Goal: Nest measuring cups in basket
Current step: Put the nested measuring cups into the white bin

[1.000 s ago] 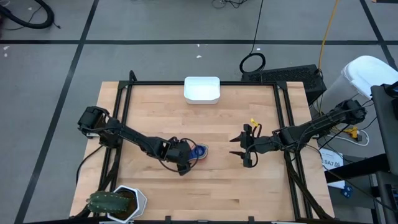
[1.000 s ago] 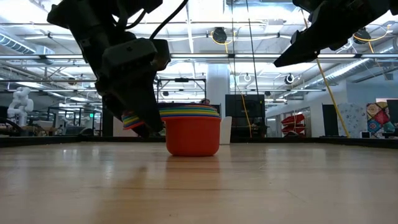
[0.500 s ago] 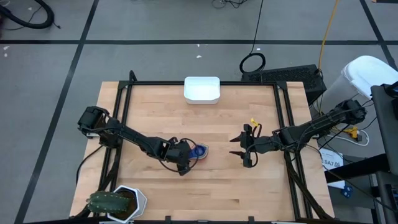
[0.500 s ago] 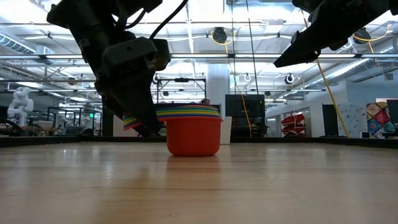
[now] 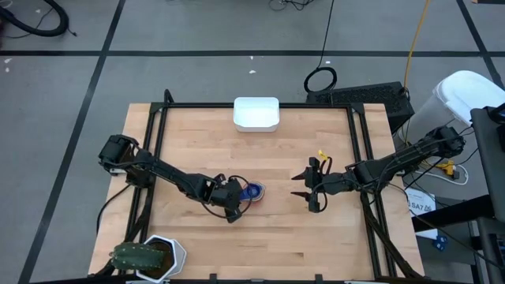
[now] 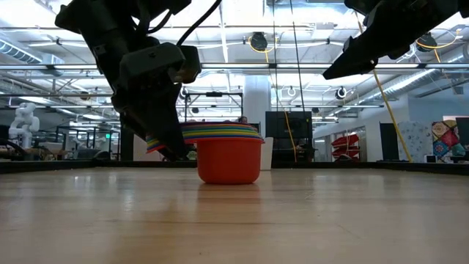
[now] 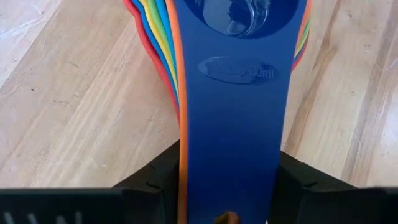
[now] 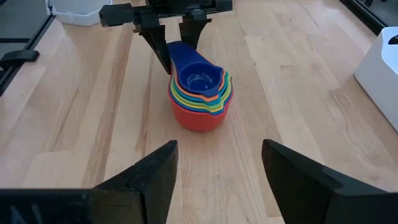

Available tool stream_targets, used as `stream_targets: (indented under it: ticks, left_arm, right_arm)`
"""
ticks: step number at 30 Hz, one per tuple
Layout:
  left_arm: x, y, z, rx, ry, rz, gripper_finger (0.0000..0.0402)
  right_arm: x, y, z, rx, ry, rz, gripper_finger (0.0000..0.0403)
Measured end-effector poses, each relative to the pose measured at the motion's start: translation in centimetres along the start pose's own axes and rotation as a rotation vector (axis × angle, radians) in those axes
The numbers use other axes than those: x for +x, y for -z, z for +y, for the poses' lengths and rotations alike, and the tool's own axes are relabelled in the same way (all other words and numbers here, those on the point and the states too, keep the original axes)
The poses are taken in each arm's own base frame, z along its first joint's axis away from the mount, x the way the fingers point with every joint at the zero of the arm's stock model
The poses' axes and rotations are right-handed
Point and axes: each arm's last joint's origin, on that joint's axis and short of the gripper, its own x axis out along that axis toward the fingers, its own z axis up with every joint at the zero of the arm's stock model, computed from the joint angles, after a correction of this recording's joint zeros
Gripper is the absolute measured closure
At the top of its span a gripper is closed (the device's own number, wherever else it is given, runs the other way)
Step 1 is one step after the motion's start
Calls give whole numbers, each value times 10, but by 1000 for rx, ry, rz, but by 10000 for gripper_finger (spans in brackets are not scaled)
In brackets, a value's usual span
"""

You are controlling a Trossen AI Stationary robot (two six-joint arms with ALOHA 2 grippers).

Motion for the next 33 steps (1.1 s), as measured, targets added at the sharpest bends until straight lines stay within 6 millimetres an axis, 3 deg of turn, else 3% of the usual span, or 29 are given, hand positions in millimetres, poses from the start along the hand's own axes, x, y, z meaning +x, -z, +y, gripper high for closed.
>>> stream_targets:
  ticks: [20,33]
  left_arm:
    - [0,-9,2,19,23,-47,183]
    - [1,-9,4,37,53,-12,175]
  right_arm:
    - [0,0,0,0,0,1,179]
    - [0,0,0,3,0,1,179]
